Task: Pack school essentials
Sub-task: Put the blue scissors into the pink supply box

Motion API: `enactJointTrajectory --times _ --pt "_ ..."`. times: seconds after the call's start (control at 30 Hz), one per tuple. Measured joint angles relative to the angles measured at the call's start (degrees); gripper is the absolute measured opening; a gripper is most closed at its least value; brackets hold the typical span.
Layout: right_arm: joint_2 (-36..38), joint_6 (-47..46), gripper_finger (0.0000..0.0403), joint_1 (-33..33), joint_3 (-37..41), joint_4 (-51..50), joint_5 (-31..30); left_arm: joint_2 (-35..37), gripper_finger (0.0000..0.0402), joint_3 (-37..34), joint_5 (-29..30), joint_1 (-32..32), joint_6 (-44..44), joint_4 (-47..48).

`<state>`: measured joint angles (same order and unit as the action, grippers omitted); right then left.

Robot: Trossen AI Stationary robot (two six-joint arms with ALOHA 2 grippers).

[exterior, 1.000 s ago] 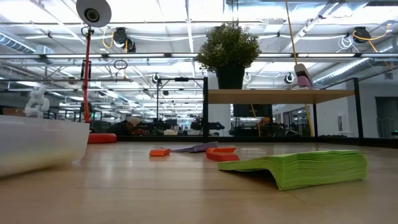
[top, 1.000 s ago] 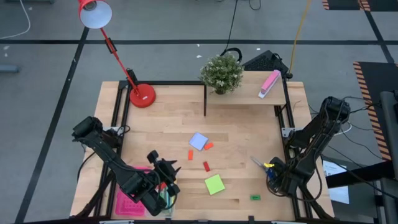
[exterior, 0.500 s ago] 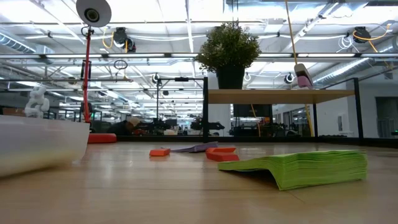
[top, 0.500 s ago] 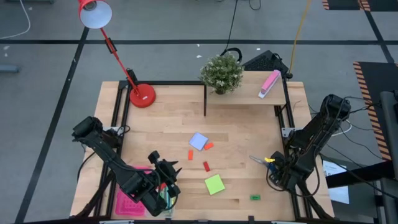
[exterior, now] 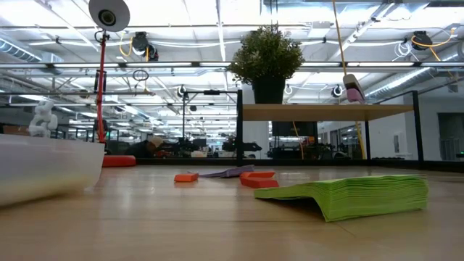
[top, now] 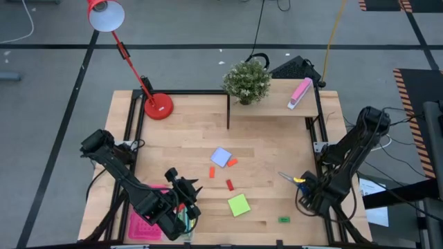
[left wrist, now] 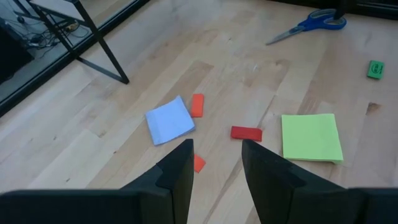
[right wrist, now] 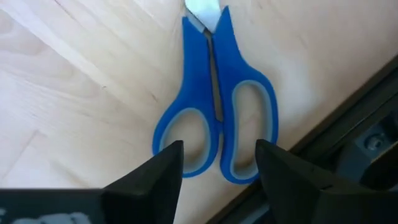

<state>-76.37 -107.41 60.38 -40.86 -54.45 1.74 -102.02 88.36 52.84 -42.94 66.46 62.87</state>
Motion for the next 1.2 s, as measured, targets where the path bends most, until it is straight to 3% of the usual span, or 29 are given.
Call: enactJointTrajectory --times 0.37,0.67,0.97,1.2 --pt "-3.34 2.77 0.0144 -0.02 2.09 5.26 -0.02 0.00 0.0141 0.00 0.00 0.00 -0.15 -0.15" --pt "-3.21 2.12 0.0068 -0.02 5.51 9.09 -0.14 0.00 0.0141 0.00 0.00 0.00 -0.20 -0.17" --pt "-2.50 2.85 0.0084 -0.02 5.57 9.28 -1.15 0.00 0.0141 0.00 0.00 0.00 -0.15 -0.20" --pt "1.17 4.39 0.0074 0.01 5.64 9.40 -3.52 0.00 0.0141 0.00 0.13 0.00 -0.18 -0.22"
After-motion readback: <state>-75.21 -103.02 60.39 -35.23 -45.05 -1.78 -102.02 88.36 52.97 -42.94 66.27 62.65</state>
